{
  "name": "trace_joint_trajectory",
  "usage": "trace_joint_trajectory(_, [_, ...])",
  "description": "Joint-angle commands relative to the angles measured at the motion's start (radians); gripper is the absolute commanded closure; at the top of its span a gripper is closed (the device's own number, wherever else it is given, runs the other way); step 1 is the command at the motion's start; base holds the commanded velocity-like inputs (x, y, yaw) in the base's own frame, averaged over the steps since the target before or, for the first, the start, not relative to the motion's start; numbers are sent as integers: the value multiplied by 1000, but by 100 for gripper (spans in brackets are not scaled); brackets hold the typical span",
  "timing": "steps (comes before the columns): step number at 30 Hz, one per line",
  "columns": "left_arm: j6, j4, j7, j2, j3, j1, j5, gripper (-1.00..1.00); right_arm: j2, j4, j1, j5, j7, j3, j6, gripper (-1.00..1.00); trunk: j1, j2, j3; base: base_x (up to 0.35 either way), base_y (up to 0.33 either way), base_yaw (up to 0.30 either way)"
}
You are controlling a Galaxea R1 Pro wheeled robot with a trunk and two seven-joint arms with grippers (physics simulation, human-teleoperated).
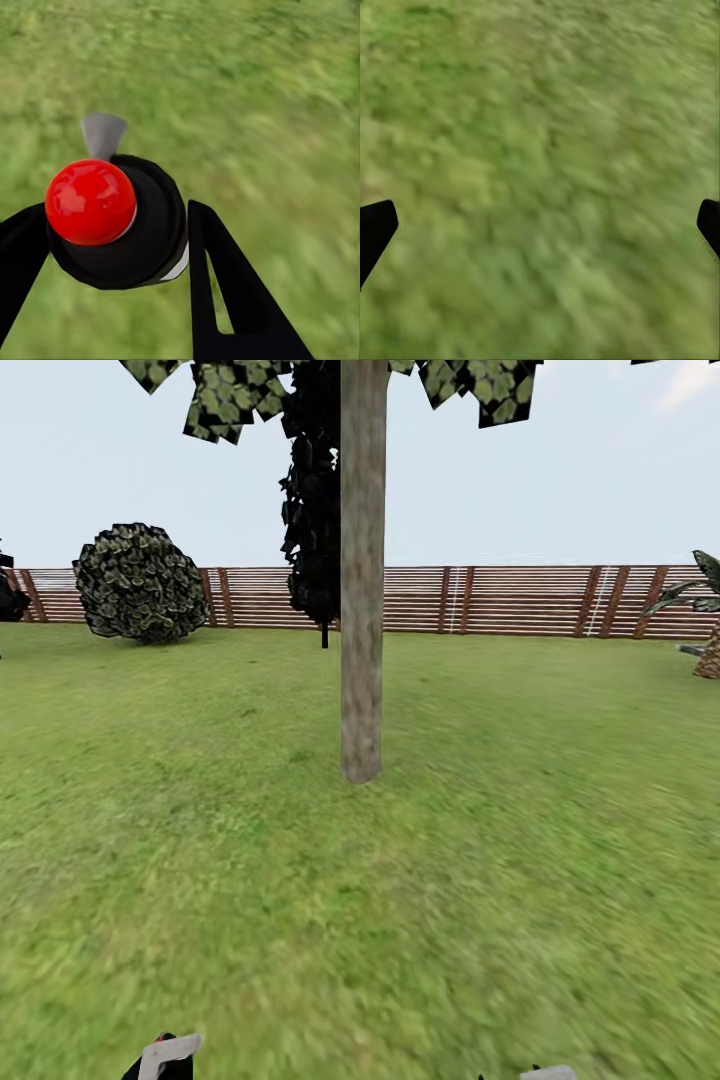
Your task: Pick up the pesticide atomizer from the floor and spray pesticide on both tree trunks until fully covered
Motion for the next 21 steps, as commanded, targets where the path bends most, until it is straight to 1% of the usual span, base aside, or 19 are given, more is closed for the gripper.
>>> trace_joint_trajectory(1, [1,0,0,0,0,0,0,100,0,0,0,0,0,0,0,-100,0,0,0,339,0,0])
trace_joint_trajectory(21, [1,0,1,0,0,0,0,100,0,0,0,0,0,2,0,-100,0,0,0,339,0,0])
